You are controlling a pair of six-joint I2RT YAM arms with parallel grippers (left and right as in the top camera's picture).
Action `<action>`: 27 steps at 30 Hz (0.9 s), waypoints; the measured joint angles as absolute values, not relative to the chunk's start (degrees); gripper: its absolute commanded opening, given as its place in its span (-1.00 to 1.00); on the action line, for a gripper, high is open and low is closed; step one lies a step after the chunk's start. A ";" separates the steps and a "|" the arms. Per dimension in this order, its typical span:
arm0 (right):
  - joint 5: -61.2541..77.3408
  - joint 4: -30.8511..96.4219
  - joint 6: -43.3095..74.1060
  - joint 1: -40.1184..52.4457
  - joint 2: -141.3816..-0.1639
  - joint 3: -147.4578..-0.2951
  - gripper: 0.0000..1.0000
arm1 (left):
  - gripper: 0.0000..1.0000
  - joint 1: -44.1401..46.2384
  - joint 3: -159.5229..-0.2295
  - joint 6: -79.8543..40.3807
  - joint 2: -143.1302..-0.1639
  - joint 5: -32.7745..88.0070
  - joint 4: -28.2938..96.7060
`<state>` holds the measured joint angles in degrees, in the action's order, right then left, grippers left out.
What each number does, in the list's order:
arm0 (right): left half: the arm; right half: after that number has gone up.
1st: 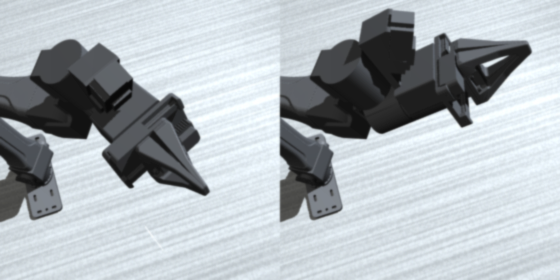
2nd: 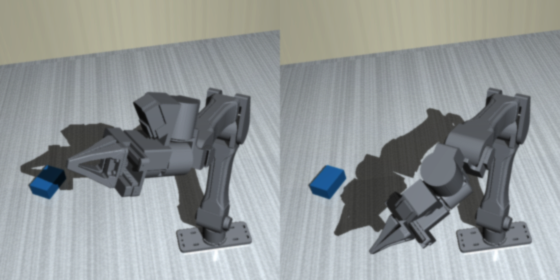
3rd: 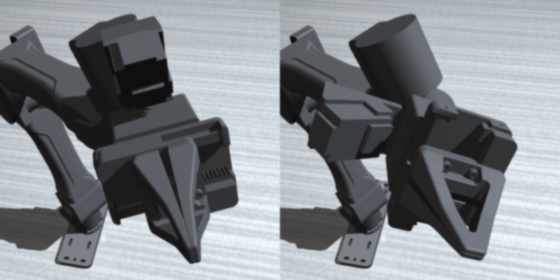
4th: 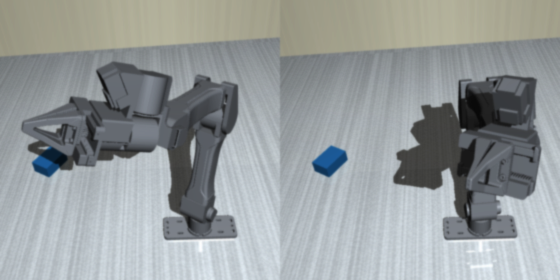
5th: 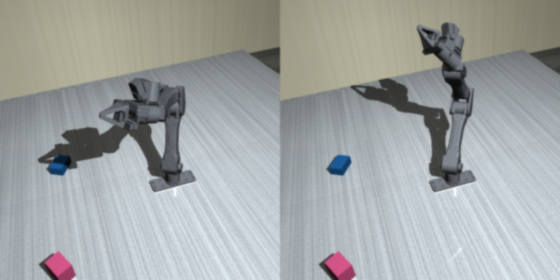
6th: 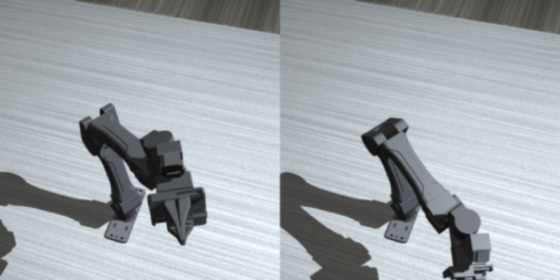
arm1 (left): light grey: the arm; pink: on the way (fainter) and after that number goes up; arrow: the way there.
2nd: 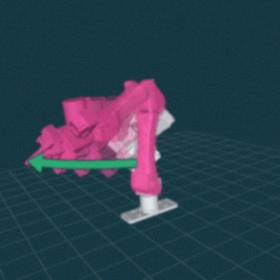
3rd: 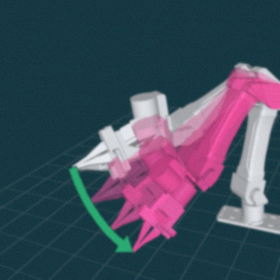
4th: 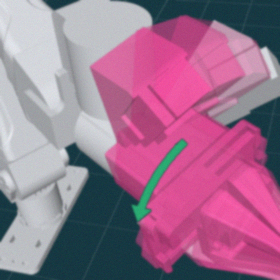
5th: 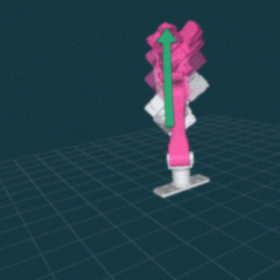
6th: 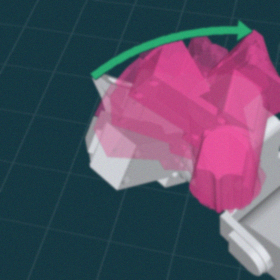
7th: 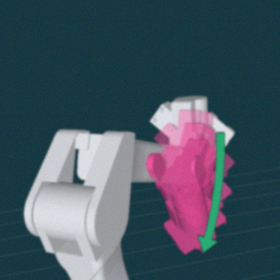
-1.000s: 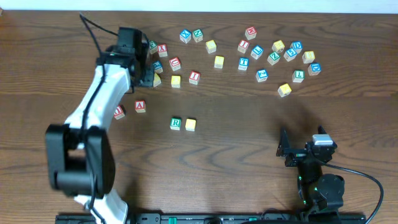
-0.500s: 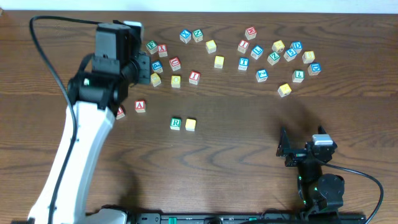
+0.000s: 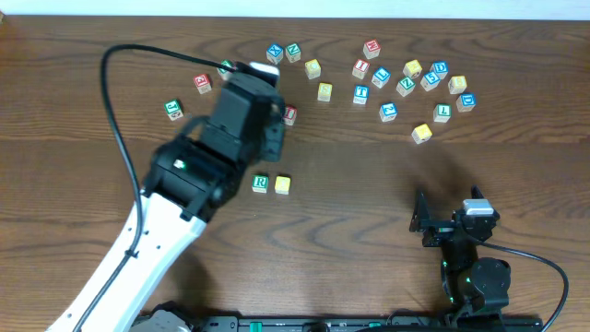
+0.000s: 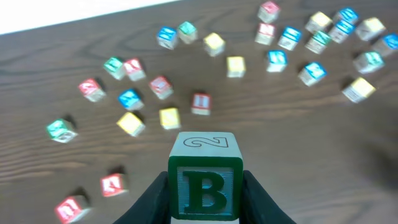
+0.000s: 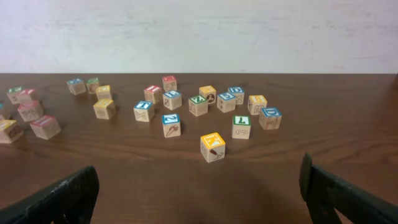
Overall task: Spell out ROBOT
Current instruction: 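Carry the green B block right toward the O block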
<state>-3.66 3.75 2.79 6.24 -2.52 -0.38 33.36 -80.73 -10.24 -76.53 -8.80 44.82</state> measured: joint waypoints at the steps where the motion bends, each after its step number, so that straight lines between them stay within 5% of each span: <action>1: -3.66 3.75 2.81 6.24 -2.52 -0.38 0.99 | -0.60 34.22 -80.55 -10.72 -76.62 -8.99 44.80; 27: -3.66 3.75 2.79 6.24 -2.52 -0.38 0.99 | -0.73 39.90 -77.25 -16.88 -99.83 -8.86 40.25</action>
